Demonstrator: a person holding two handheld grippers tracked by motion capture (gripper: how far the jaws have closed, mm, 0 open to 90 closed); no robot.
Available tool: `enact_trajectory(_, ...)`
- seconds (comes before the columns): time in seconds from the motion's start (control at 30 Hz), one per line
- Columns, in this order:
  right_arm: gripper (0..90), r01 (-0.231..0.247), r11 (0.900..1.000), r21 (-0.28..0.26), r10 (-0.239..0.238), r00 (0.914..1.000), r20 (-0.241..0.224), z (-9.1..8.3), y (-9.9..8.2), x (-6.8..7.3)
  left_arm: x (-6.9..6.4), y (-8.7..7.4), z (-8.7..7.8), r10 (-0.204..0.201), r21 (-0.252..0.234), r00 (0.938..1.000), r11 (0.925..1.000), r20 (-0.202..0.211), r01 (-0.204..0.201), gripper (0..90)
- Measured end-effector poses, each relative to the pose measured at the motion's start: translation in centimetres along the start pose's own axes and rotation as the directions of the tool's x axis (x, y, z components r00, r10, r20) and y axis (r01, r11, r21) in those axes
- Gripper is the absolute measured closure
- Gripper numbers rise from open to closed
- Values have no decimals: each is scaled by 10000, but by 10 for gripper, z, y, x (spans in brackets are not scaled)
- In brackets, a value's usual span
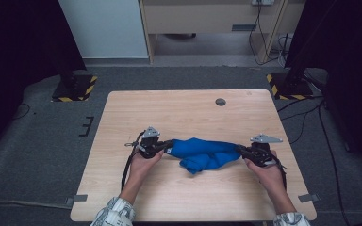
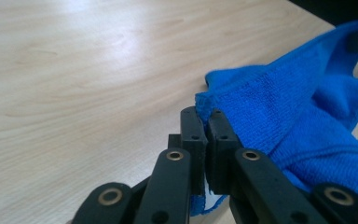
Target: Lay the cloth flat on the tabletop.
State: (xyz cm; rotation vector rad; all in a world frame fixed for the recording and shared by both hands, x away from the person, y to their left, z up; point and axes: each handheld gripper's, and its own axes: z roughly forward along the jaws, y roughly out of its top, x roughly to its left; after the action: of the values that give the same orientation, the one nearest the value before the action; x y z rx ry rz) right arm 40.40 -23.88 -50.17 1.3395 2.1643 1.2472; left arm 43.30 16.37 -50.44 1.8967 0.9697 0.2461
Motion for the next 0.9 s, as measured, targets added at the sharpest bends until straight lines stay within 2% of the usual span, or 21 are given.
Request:
enact_trajectory(0.2,779,47,10000,87,-47,10000,-23,4,-2,0,0,0,-2,58,-176,9999,9998,-162,-60,875)
enact_trajectory(0.27,730,1,9999,152,0,10000,-69,5,-3,0,0,1,-3,86,-221,9998,9997,-206,-91,875)
enact_trajectory(0.4,609,17,9995,304,-21,9999,139,8,-7,-1,0,1,-4,85,-284,9996,9996,-253,-92,877)
enact_trajectory(0.5,528,-113,9989,460,114,9999,-27,10,-9,0,0,1,-5,48,-400,9993,9992,-369,-62,879)
enact_trajectory(0.57,521,-38,9984,567,39,10000,-10,11,-11,2,1,1,-5,73,-403,9991,9991,-424,-90,879)
enact_trajectory(0.67,661,84,9989,464,-83,10000,-24,11,-10,2,1,1,-7,74,-442,9990,9990,-437,-94,880)
enact_trajectory(0.73,706,40,9995,299,-39,10000,-37,10,-9,1,1,2,-8,78,-480,9991,9988,-423,-98,880)
enact_trajectory(0.9,581,-13,9996,281,13,10000,4,16,-7,-2,2,2,-8,42,-522,9992,9986,-398,-63,880)
